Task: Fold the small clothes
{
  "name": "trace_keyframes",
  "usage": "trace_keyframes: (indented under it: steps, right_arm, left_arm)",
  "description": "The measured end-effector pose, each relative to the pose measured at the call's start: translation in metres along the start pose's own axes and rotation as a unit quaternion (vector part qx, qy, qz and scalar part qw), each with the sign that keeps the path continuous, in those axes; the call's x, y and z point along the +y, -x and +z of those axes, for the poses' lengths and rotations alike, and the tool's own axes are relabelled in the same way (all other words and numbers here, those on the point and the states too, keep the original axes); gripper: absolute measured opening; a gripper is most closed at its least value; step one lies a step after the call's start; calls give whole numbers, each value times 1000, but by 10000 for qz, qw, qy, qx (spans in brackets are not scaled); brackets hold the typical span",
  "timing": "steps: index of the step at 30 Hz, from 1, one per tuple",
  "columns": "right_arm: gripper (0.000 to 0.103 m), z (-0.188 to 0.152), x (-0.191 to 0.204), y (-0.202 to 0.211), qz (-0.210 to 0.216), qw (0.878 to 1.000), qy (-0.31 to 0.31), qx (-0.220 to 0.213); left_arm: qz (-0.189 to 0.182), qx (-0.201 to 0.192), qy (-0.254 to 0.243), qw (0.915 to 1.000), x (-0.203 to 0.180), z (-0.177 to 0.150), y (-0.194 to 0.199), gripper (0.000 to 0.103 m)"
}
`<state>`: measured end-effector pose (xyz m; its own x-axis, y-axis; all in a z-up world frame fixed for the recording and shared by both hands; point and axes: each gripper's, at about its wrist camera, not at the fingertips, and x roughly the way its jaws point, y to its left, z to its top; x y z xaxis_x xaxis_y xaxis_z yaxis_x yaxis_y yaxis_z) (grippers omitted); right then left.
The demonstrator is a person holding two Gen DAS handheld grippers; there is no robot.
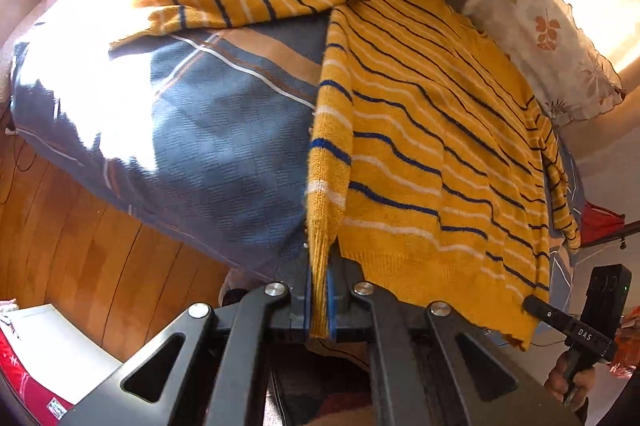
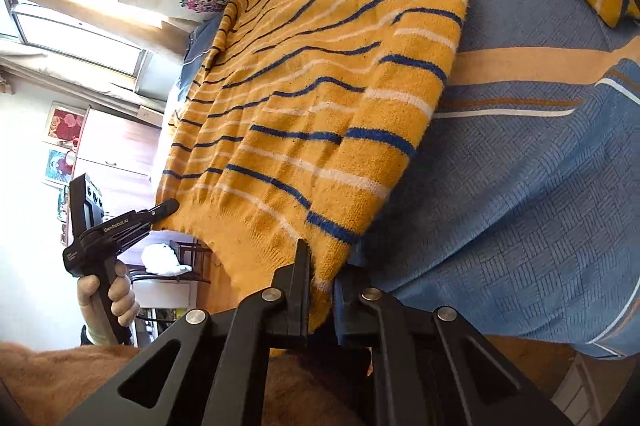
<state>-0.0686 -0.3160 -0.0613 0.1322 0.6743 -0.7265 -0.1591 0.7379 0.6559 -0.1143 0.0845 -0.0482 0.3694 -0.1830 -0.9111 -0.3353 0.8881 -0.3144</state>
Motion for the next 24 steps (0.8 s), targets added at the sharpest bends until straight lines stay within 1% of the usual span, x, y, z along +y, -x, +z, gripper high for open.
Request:
trace_keyframes:
  steps: [2,3,4,5,6,7,9,10,11,12,13,14,15,17,18,19,22,24]
  right_arm:
    - [8,-5,-4,-1,-74,9999,-19,79]
    - [9,-5,-8,-5,-154,9998,-9,114]
    - [11,-5,-12,-9,-253,9996,-14,142]
    - [12,-3,-17,-11,-302,9994,-79,137]
    - [12,0,-20,-7,-274,9995,-154,46]
    - [12,4,-23,3,-254,9993,-213,-165]
    - [25,11,-34,33,-488,9955,-352,-732]
    - [42,16,-43,51,-717,9904,-511,-1063]
    - [51,20,-58,71,-1018,9813,-756,-1448]
    - [51,22,-73,89,-1262,9708,-1018,-1767]
    - [51,24,-93,109,-1507,9568,-1367,-2077]
    - [51,27,-109,125,-1666,9459,-1606,-2275]
    - [51,30,-119,138,-1801,9377,-1737,-2411]
    - [52,39,-144,168,-2307,9098,-2054,-2772]
    - [53,43,-154,178,-2431,8993,-2191,-2901]
    - [55,48,-166,185,-2490,8942,-2311,-2915]
    - [55,60,-192,187,-2577,8900,-2636,-2684]
    - [55,65,-207,184,-2388,8835,-2960,-2734]
  left_arm:
    - [92,26,120,9999,12,-3,0,6]
    - [168,107,177,9996,17,-4,-5,6]
    - [260,208,239,9992,18,-4,-12,6]
    - [235,275,308,9989,21,-5,-15,6]
    - [201,290,343,9988,24,-6,-14,6]
    - [229,205,311,9990,26,-7,-7,6]
    - [382,-130,150,9991,27,-6,12,6]
    - [503,-280,107,9983,28,-4,21,6]
    - [600,-399,107,9973,29,-1,30,6]
    - [649,-466,133,9967,31,3,36,6]
    - [651,-523,186,9963,34,7,42,6]
    - [636,-573,246,9960,35,11,46,7]
    - [604,-619,295,9958,35,16,50,8]
    - [493,-693,334,9958,31,22,53,15]
    - [463,-705,321,9959,24,27,51,17]
    - [455,-699,276,9961,17,28,49,19]
    - [409,-593,132,9973,-1,34,40,19]
    - [336,-536,53,9980,-11,37,34,19]
